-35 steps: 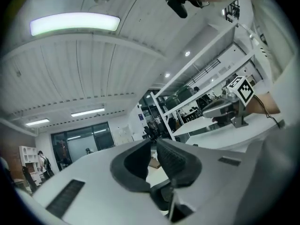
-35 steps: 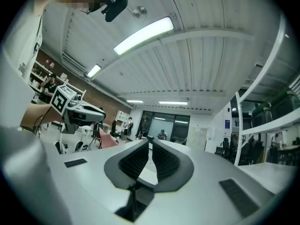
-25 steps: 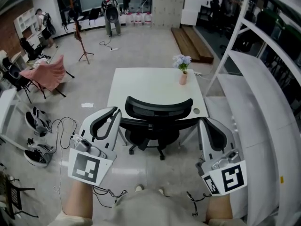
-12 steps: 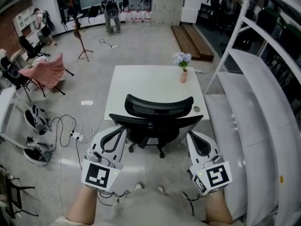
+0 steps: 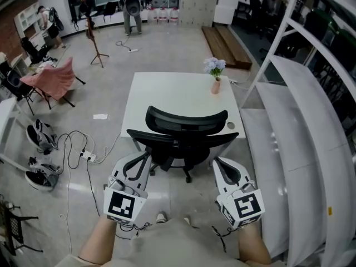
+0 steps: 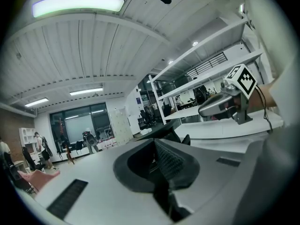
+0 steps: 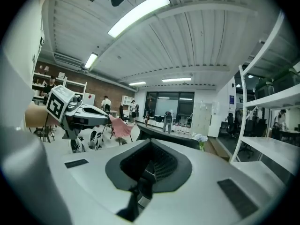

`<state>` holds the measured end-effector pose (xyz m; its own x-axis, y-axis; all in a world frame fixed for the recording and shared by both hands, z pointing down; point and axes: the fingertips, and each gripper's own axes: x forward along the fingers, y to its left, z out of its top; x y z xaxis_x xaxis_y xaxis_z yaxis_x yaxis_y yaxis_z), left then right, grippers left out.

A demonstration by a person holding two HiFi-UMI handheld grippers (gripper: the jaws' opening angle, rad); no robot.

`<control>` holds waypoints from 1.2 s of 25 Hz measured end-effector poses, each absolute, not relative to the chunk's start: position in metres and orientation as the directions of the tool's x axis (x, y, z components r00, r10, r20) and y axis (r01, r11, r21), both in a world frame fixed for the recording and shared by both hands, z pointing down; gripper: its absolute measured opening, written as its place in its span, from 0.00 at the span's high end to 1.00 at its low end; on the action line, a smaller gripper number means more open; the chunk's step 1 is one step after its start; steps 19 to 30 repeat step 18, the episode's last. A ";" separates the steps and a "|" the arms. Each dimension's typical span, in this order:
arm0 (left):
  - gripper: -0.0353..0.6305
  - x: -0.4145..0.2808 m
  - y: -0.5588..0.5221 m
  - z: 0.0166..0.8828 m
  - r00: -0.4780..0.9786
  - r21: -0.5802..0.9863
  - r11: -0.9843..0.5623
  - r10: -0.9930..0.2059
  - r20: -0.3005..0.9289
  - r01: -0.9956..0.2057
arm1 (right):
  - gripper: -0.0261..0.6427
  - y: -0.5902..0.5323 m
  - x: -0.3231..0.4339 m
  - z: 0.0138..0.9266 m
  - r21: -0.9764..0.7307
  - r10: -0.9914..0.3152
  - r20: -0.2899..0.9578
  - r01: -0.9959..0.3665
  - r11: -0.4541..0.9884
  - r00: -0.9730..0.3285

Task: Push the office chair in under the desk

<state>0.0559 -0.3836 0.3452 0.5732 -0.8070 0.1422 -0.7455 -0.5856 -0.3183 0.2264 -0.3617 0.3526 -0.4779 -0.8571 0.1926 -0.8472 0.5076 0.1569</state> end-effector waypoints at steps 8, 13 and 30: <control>0.94 0.053 -0.383 0.341 0.571 -0.313 -0.587 -0.807 0.149 -0.747 | 0.95 -0.364 0.228 0.345 0.172 -0.871 0.183 -0.858 0.484 -0.455; 0.94 0.054 -0.382 0.335 0.582 -0.308 -0.587 -0.804 0.119 -0.748 | 0.95 -0.364 0.226 0.341 0.217 -0.875 0.178 -0.850 0.480 -0.449; 0.94 0.049 -0.379 0.347 0.572 -0.323 -0.593 -0.803 0.168 -0.738 | 0.95 -0.363 0.224 0.340 0.218 -0.878 0.177 -0.852 0.476 -0.445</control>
